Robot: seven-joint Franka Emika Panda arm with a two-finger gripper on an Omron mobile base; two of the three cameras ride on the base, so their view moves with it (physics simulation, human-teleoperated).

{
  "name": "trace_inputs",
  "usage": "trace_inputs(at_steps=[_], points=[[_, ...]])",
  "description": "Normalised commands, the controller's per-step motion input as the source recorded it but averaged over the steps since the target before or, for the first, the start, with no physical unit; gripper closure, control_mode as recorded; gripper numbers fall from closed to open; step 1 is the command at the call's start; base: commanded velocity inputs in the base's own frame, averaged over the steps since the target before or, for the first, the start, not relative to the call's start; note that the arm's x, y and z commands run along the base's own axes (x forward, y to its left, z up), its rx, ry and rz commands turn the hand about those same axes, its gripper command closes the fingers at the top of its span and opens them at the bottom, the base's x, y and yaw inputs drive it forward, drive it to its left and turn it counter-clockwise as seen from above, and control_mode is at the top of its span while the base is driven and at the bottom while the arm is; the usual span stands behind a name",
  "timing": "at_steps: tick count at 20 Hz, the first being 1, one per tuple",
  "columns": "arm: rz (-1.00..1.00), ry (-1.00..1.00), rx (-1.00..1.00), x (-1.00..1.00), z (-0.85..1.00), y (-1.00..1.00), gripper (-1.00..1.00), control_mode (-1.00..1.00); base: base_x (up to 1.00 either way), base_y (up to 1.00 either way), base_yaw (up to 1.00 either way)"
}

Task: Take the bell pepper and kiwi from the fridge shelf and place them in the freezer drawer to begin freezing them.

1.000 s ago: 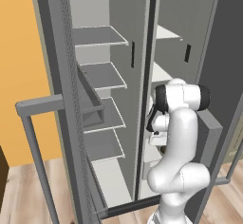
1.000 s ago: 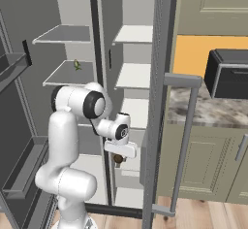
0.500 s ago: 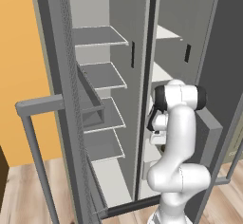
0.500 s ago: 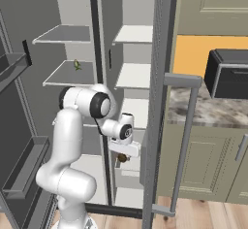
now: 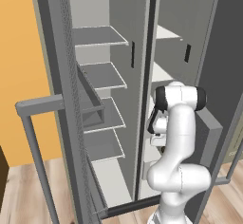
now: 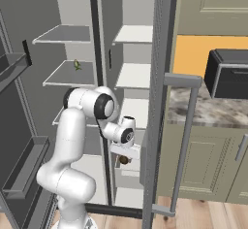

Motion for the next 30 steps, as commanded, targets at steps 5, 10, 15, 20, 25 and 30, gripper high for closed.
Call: trace_inputs(at_steps=[5,10,15,20,25,30], points=[[0.00,-0.04,0.00,0.00,-0.18,0.00,1.00,-1.00,0.00,0.00,0.00],[0.00,-0.08,0.00,0.00,-0.15,0.00,1.00,-1.00,0.00,0.00,0.00],[0.00,-0.14,0.00,0.00,-0.05,0.00,1.00,-1.00,0.00,0.00,0.00],[0.00,-0.10,0.00,0.00,-0.27,0.00,1.00,-1.00,0.00,0.00,0.00],[0.00,-0.07,0.00,0.00,-0.19,0.00,1.00,-1.00,0.00,0.00,0.00],[0.00,-0.10,0.00,0.05,0.00,-0.01,1.00,-1.00,0.00,0.00,0.00]])
